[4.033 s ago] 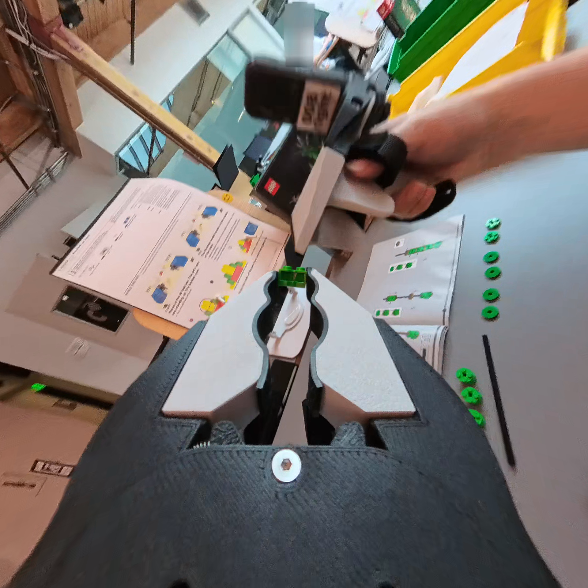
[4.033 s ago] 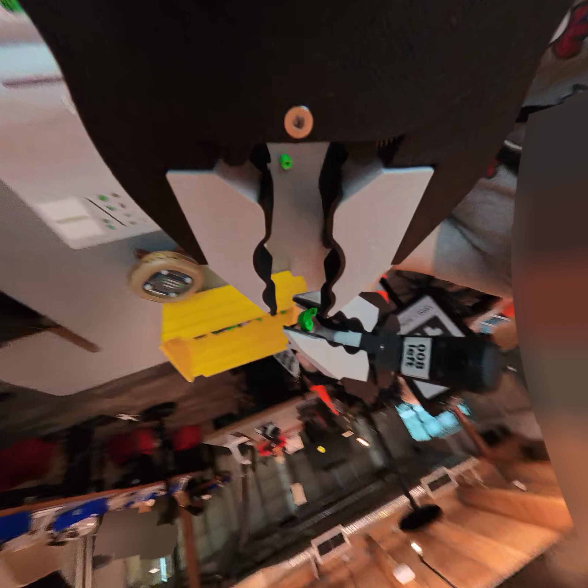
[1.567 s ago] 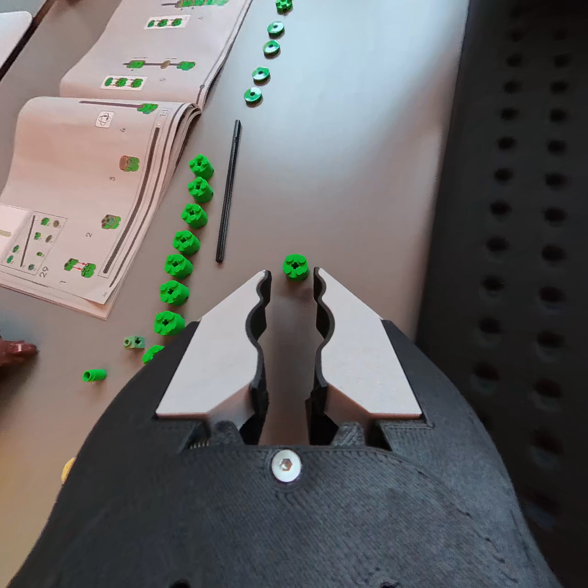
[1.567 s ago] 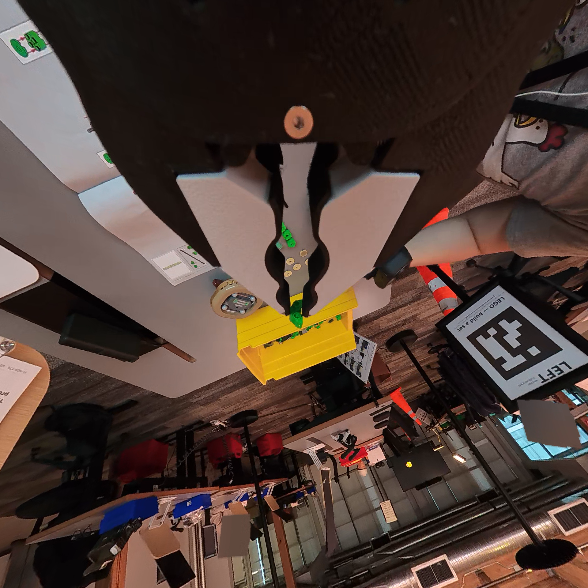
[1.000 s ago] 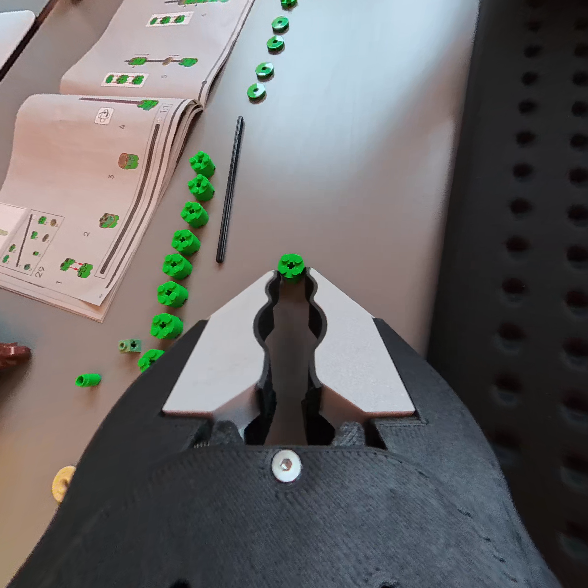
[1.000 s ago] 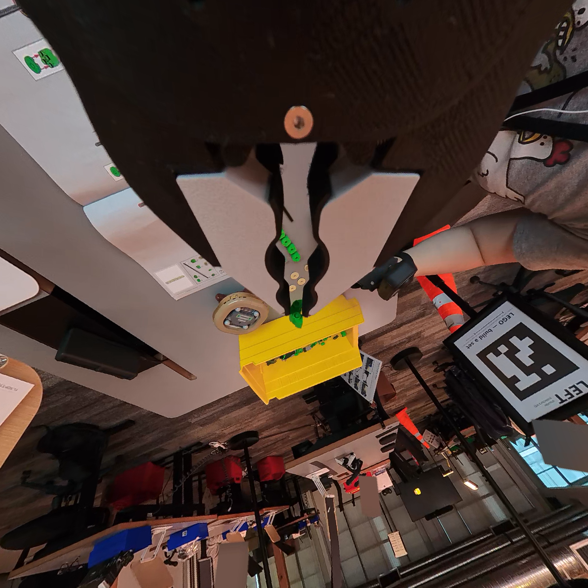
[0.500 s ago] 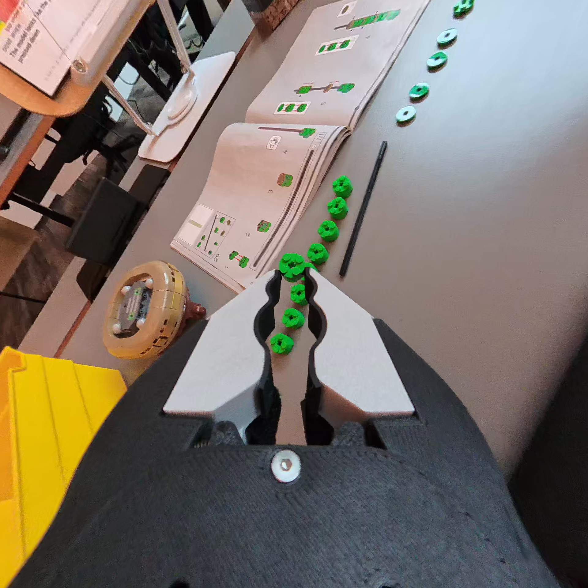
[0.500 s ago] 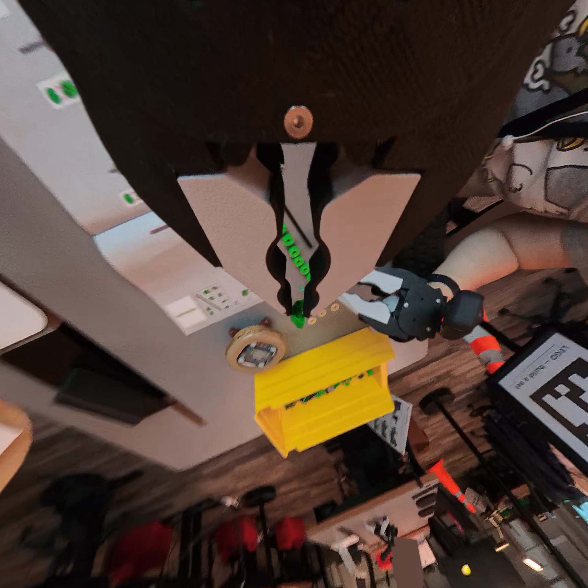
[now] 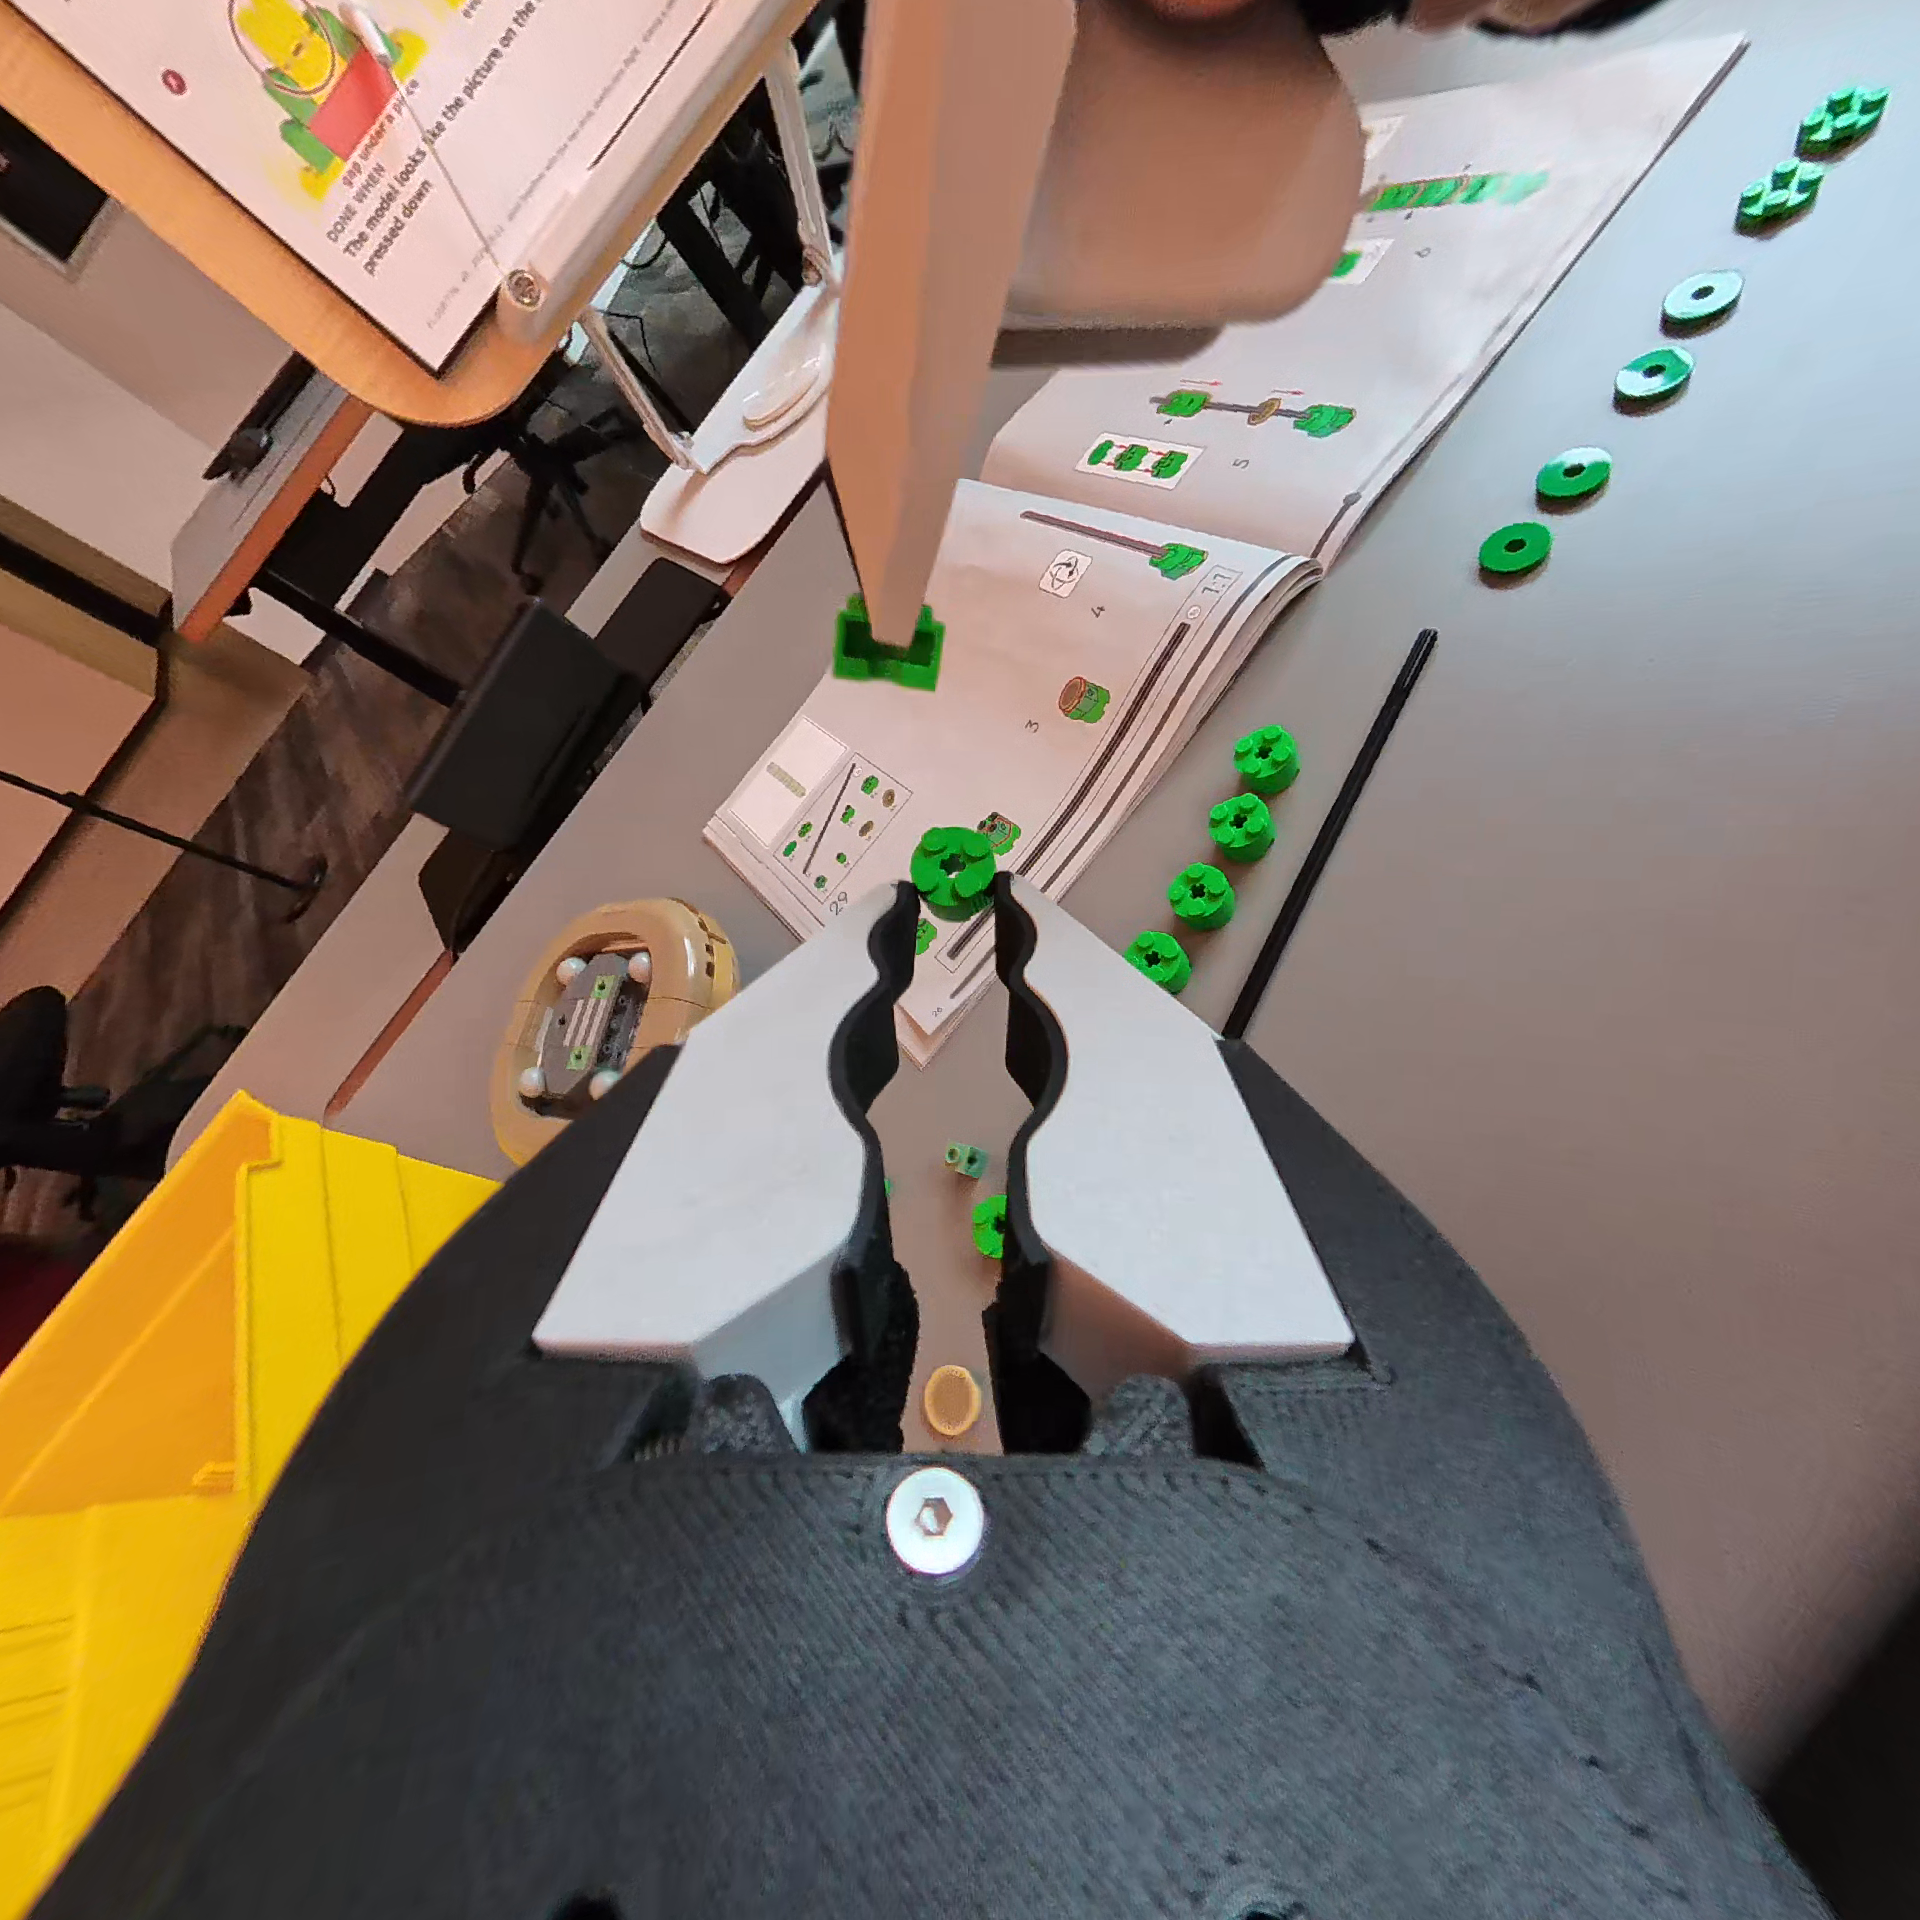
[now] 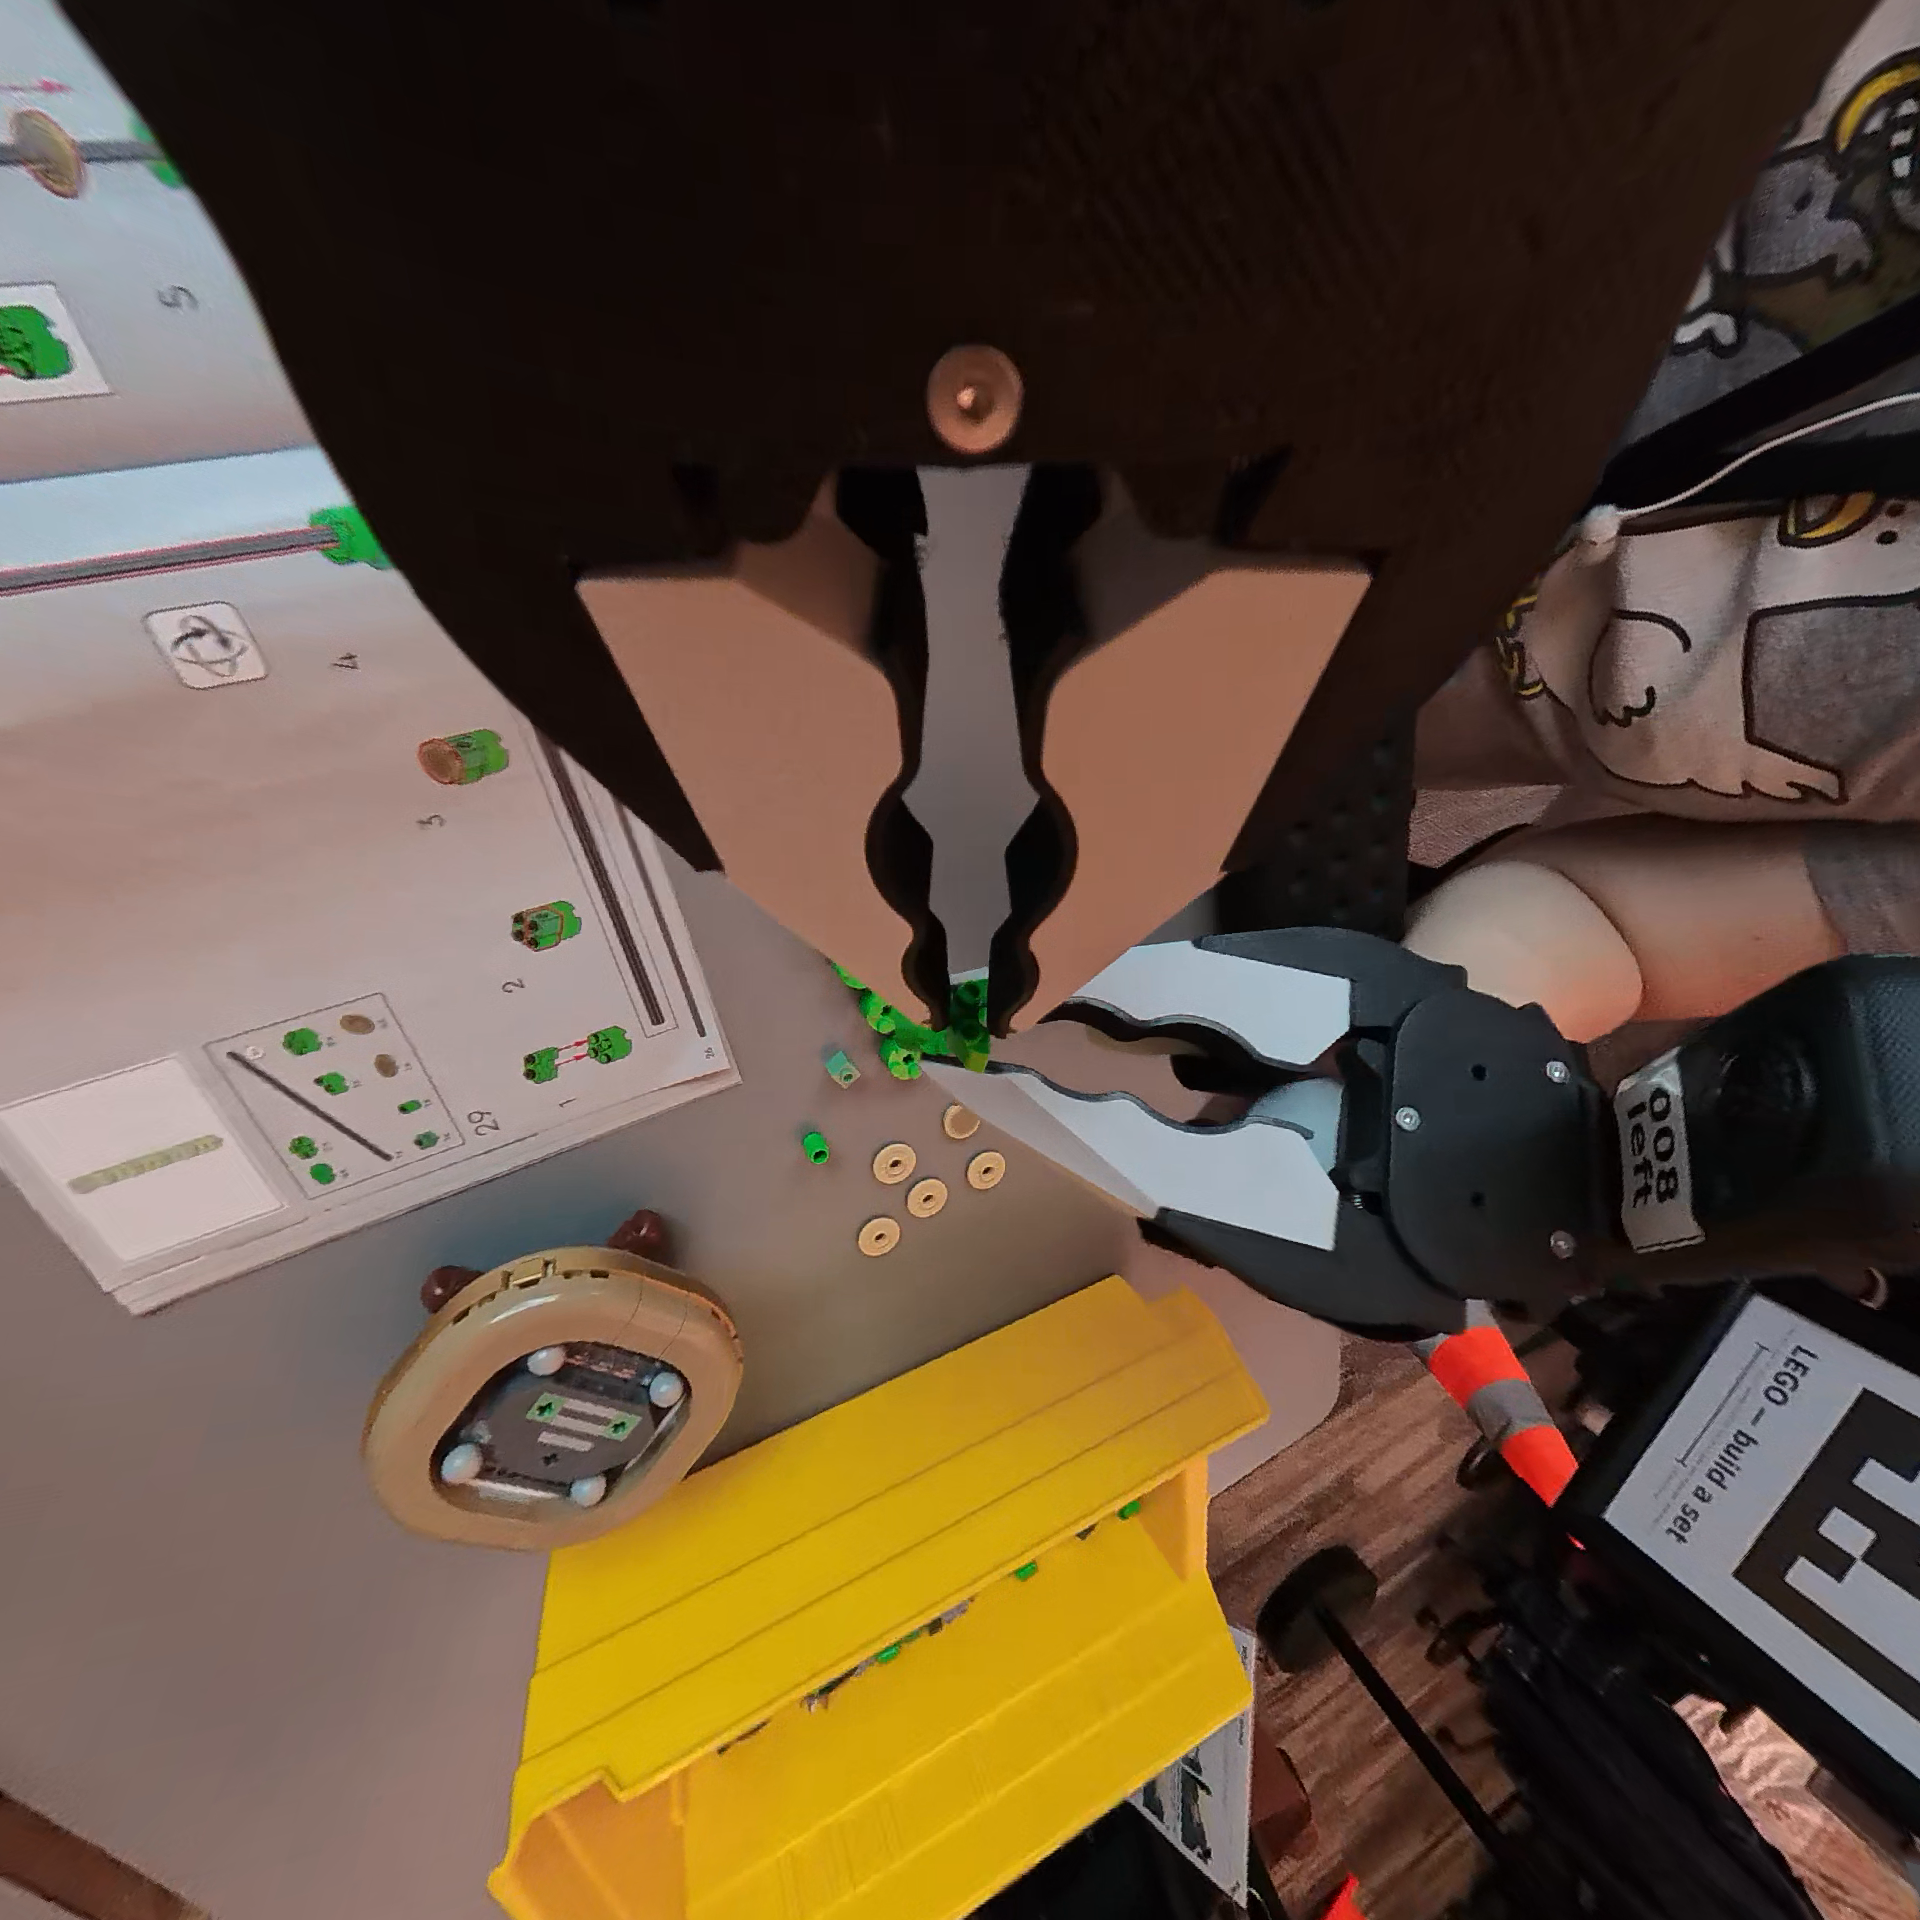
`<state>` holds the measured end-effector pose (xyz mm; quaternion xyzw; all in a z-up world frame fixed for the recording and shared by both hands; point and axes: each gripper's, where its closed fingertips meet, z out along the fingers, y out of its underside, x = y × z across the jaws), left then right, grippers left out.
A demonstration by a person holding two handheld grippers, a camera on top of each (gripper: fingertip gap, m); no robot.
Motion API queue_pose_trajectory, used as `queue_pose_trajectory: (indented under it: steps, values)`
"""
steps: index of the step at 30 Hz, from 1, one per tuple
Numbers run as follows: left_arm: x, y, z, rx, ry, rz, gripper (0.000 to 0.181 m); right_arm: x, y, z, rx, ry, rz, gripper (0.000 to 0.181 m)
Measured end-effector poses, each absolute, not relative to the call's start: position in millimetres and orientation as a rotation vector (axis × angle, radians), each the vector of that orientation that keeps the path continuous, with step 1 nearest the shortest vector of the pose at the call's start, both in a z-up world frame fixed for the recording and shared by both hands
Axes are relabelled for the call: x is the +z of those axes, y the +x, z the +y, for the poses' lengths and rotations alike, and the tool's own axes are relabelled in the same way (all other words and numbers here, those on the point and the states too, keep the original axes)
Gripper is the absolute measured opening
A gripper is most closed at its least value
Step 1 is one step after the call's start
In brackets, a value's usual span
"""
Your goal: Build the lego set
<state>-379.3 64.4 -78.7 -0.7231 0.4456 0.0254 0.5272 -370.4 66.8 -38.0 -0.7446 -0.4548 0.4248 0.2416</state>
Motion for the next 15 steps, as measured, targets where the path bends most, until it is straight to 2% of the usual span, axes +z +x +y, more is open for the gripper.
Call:
queue_pose_trajectory:
  steps: [1, 6, 15]
  values:
    - [-78, -380, 64, 0.057, -1.728, 1.051, 0.013, -41, -372, 66, 1.179, -2.055, -1.235, 0.005]
    - [-70, -379, 63, 0.052, -1.716, 1.012, 0.013, -43, -378, 60, 1.374, -2.089, -1.179, 0.006]
    - [-61, -381, 68, 0.079, -1.723, 0.970, 0.013, -47, -378, 65, 1.297, -2.127, -1.150, 0.005]
